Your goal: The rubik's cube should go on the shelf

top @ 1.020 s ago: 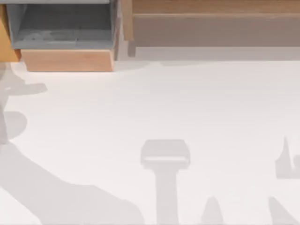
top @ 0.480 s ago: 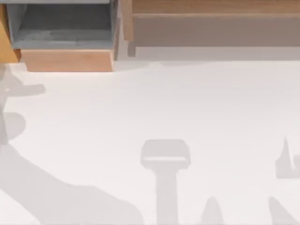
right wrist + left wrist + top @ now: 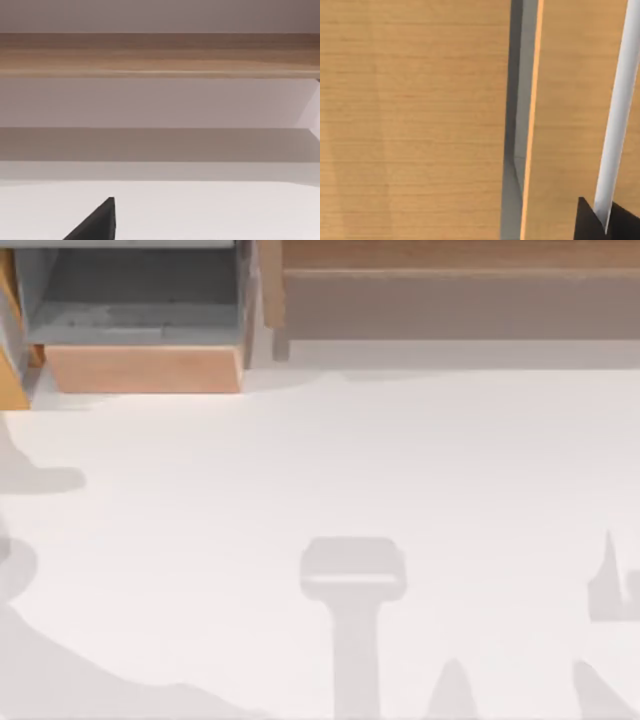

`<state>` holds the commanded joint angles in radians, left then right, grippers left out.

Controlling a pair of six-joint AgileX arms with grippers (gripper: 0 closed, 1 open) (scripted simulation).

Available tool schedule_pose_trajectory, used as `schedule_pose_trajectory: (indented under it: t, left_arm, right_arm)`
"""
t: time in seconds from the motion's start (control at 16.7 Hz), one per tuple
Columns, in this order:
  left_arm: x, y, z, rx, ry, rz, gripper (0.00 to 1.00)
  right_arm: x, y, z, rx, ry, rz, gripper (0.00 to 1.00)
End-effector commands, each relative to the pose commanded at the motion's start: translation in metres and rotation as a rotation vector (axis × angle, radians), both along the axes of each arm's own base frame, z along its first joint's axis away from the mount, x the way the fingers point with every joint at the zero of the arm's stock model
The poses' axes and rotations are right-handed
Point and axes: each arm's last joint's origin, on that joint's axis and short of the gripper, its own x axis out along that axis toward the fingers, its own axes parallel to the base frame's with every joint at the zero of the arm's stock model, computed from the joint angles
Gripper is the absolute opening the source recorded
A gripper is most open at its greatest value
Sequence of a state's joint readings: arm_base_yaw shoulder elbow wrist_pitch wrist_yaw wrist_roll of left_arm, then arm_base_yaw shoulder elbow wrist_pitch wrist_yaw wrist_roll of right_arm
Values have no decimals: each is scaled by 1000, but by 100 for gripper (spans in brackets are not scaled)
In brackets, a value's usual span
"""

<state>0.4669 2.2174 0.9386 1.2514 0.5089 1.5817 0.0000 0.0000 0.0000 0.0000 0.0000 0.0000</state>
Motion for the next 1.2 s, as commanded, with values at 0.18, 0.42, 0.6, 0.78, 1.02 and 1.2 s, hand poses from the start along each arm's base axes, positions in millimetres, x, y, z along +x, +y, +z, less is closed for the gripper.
schedule_pose_trajectory:
  t: [0.18, 0.42, 0.6, 0.78, 1.02, 1.2]
  left_arm:
    - [-1, 0, 0, 1, -1, 0, 0]
    - [-10, 2, 2, 7, -11, 3, 0]
    - [-37, 1, -3, -6, 10, -1, 0]
    - [-60, 1, -3, -5, 9, 0, 0]
    - [-61, 0, -3, -2, 7, -2, 0]
    - [-74, 4, 0, 7, -6, -2, 0]
  right_arm:
    - [0, 0, 0, 0, 0, 0, 100]
    - [0, 0, 0, 0, 0, 0, 100]
    - [0, 0, 0, 0, 0, 0, 100]
    - [0, 0, 0, 0, 0, 0, 100]
    - [0, 0, 0, 0, 0, 0, 100]
    - [0, 0, 0, 0, 0, 0, 100]
